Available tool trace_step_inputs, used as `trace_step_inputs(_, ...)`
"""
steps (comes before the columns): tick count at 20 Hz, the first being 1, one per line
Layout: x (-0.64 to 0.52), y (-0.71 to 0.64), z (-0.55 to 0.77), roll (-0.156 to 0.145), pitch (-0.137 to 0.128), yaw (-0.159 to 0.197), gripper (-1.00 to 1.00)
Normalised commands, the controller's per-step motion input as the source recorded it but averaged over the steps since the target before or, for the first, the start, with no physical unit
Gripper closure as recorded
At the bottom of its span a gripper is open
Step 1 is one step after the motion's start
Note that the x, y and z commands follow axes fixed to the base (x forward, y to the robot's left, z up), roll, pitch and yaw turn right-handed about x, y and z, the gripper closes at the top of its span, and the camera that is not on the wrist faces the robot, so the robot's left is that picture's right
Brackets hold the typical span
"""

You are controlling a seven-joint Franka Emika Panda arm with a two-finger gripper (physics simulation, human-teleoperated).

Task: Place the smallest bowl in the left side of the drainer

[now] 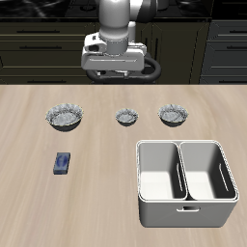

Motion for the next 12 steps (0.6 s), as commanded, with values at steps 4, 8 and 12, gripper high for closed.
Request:
trace_step_inputs(4,0.04,-0.06,-0.30,0.002,0.032,0.036,-1.00)
trace_step_inputs(8,0.01,0.00,-0.32,0.011,0.033,0.010,-1.00)
trace_step_inputs(12,0.02,0.10,-0.39,0.026,0.056,0.022,-1.00)
